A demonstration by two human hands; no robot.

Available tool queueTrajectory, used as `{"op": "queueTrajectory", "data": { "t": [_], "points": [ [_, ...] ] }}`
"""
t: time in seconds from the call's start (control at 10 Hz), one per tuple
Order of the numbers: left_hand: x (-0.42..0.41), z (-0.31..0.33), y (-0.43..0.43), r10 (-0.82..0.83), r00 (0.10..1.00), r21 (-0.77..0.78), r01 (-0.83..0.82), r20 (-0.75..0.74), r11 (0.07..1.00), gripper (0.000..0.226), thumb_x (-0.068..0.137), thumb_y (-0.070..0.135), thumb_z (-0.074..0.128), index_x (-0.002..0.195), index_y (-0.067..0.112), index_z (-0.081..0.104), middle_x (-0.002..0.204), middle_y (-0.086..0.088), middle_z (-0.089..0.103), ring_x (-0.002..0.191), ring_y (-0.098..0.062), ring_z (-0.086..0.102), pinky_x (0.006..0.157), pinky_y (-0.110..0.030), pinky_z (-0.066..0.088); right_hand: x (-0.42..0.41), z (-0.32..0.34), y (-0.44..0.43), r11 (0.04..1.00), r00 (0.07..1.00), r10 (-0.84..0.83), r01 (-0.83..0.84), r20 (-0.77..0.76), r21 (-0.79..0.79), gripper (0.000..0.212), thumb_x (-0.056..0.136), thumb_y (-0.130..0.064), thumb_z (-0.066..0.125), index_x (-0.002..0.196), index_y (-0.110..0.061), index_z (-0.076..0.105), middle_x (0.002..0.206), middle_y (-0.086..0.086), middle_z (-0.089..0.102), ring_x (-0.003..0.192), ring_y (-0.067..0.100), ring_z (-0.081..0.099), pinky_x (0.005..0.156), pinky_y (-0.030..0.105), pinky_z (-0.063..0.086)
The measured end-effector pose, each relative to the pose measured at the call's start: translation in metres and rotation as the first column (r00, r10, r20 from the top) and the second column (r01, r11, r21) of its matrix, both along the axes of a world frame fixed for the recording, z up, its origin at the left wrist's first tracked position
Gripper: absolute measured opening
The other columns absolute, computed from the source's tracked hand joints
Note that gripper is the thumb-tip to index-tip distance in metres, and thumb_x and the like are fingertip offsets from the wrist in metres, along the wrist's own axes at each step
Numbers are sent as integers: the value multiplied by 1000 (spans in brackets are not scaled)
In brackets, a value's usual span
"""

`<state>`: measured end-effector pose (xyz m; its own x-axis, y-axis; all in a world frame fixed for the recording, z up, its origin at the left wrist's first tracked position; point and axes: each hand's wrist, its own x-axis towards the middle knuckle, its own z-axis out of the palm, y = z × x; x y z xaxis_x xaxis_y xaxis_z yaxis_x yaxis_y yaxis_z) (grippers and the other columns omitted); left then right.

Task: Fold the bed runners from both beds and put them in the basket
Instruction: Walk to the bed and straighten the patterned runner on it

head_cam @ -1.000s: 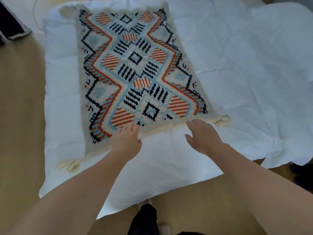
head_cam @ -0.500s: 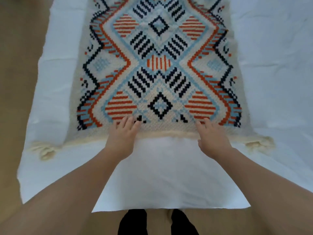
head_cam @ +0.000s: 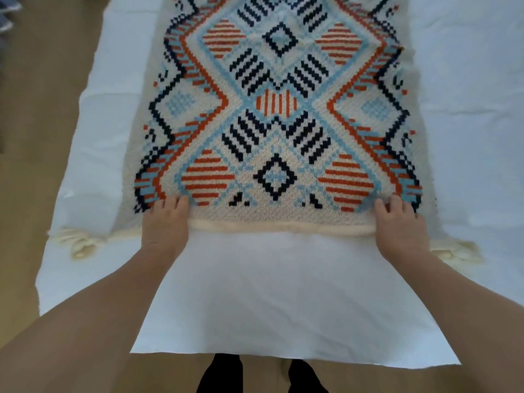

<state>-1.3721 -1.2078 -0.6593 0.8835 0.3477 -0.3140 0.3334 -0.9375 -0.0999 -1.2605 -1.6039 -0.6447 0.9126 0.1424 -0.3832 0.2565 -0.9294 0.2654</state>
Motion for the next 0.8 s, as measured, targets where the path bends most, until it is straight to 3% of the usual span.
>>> {"op": "queueTrajectory", "data": {
  "t": [0.1,0.3,0.5,0.6,0.7,0.8],
  "points": [
    [-8,4,8,-19,999,-53,18,-25,998,25,84,-3,52,107,6,59,103,-14,60,93,-33,57,70,-40,43,0,12,-1,999,995,50,-49,-88,12,24,89,-2,42,101,-12,60,102,7,66,89,26,63,77,35,53],
    [-43,23,8,-110,994,-132,107,-16,985,16,75,-11,62,86,0,66,81,-16,61,70,-34,59,58,-39,53,-31,34,0,988,978,122,-104,-167,112,22,92,-6,41,102,-10,60,104,11,67,94,28,65,80,34,53],
    [-90,59,-3,-85,996,-198,84,5,977,28,89,0,48,111,6,64,107,-12,63,97,-31,61,79,-40,55,-72,71,-26,988,960,88,-49,-268,148,24,96,-11,37,106,-13,60,111,9,65,97,24,62,82,30,50],
    [-112,80,-12,-49,998,-239,39,-33,970,35,90,0,43,117,10,63,114,-8,61,104,-27,58,82,-36,53,-92,102,-36,983,928,-44,107,-369,152,23,96,-8,41,109,-8,60,108,14,64,93,28,61,78,34,48],
    [-132,94,-18,-15,999,-285,5,-32,958,37,92,2,43,122,12,61,118,-7,61,107,-26,57,84,-34,51,-109,122,-44,967,914,-108,189,-391,174,22,95,-10,43,105,-7,62,103,13,65,94,30,62,78,36,48],
    [-151,113,-18,62,997,-357,-75,-46,931,39,94,3,41,127,11,60,125,-7,59,114,-24,54,90,-31,46,-135,153,-48,893,901,-247,355,-357,278,22,92,-20,46,93,-9,65,90,8,67,82,26,63,71,37,48]
  ]
}}
